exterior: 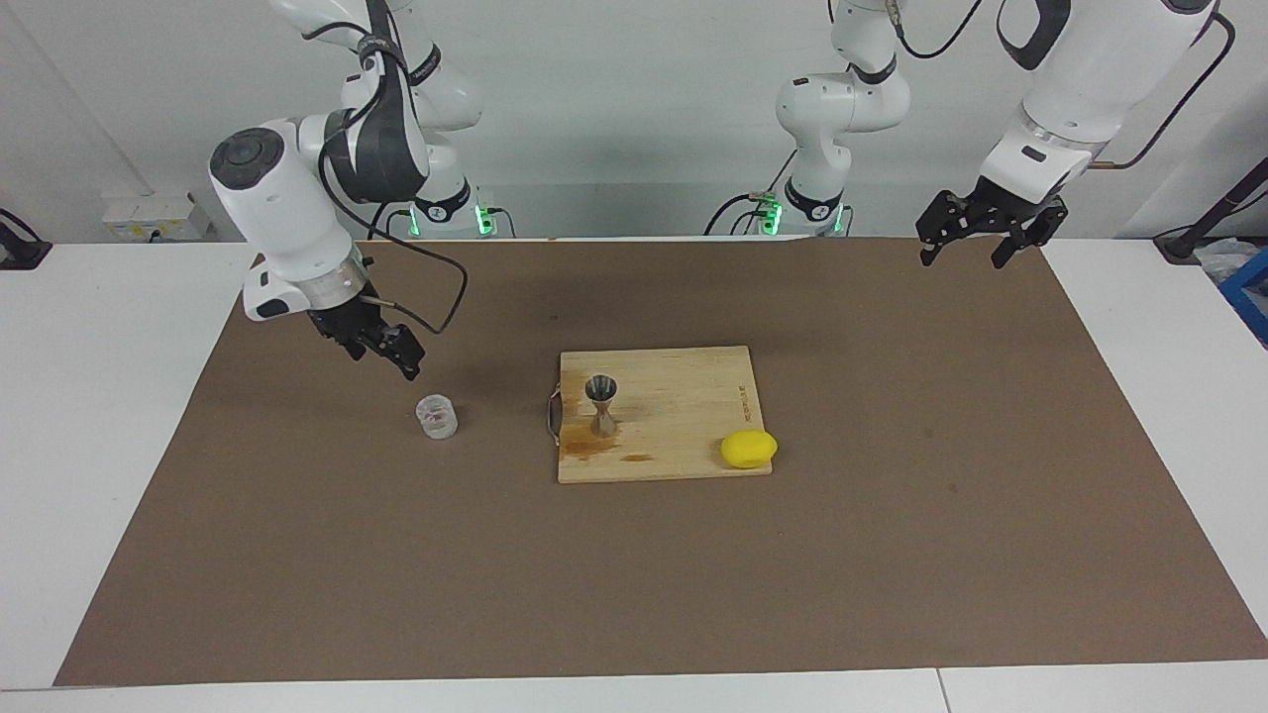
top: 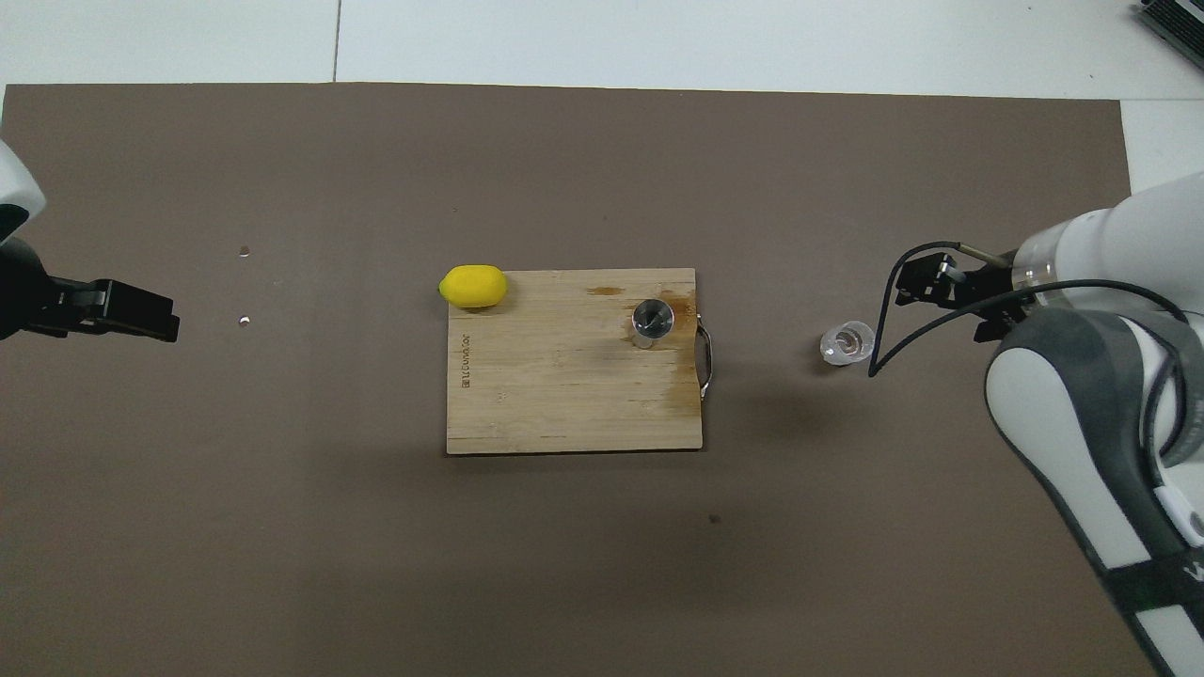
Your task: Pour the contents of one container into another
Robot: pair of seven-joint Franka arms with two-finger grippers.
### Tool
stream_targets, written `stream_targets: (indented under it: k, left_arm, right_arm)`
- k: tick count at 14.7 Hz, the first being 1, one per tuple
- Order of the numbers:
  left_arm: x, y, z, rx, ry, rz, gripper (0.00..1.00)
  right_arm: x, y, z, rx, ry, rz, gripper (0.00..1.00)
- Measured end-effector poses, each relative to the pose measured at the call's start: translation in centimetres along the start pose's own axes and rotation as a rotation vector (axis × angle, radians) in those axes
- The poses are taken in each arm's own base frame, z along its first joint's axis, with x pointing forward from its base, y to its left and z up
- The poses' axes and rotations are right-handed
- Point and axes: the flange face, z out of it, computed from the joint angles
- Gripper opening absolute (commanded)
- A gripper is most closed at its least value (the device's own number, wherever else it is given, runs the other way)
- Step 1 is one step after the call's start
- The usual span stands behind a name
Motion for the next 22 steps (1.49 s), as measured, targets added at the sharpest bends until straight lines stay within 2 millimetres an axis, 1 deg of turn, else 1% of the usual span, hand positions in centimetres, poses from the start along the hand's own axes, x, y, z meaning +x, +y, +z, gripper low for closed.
stream_targets:
  k: [3, 6, 10, 11, 13, 16, 22]
  left_arm:
    - [0.0, 0.0, 0.0, 0.000, 0.000, 0.000, 1.00]
    - [0.0, 0.0, 0.0, 0.000, 0.000, 0.000, 1.00]
    - [0.0, 0.0, 0.0, 0.000, 0.000, 0.000, 1.00]
    - [0.0, 0.0, 0.0, 0.000, 0.000, 0.000, 1.00]
    - [0.0, 0.0, 0.0, 0.000, 0.000, 0.000, 1.00]
    - [0.0, 0.0, 0.0, 0.000, 0.000, 0.000, 1.00]
    - [0.0, 0.0, 0.0, 0.000, 0.000, 0.000, 1.00]
  right_arm:
    - [0.1, 0.8, -4.6, -0.009, -0.010, -0.024, 0.99]
    - [0.4, 1.4, -8.7, -0.027, -0.011, -0.036, 0.99]
    - [0.3, 2.6, -13.0, -0.049, -0.038, -0.083, 1.00]
    - [0.3, 3.0, -13.5, -0.057, -0.045, -0.108, 1.00]
    - [0.3, 3.4, -13.7, -0.090, -0.058, -0.157, 1.00]
    - [-0.1, 3.2, -13.4, -0.107, -0.084, -0.192, 1.00]
    - [-0.4, 2.9, -13.3, -0.111, -0.095, -0.201, 1.00]
